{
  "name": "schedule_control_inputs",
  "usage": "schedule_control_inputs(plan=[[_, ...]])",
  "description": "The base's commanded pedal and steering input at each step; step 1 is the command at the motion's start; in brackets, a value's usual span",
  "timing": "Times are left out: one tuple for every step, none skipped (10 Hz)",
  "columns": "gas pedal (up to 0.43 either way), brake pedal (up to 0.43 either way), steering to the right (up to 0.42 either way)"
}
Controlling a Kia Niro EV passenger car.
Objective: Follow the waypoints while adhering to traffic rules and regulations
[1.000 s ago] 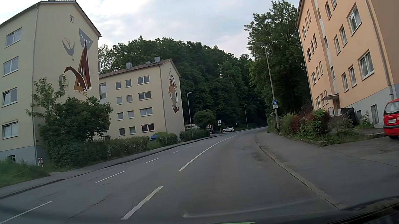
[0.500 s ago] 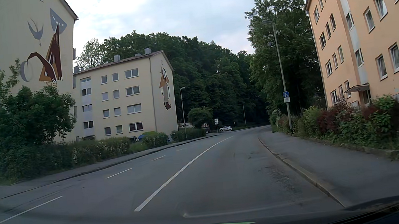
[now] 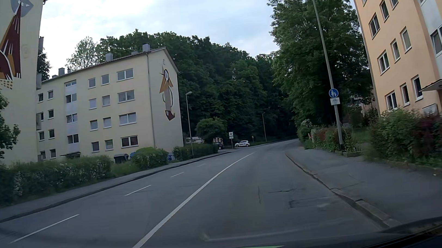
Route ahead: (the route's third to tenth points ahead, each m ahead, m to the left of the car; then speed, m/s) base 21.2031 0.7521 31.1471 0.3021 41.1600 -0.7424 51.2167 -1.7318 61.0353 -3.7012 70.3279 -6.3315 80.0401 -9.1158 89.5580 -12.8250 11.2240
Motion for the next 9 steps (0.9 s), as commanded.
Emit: schedule_control_inputs(plan=[[0.13, 0.0, 0.021], [0.13, 0.0, 0.021], [0.13, 0.0, 0.019], [0.13, 0.0, 0.017], [0.13, 0.0, 0.017], [0.13, 0.0, 0.016], [0.138, 0.0, 0.016], [0.15, 0.0, 0.016], [0.157, 0.0, 0.016]])
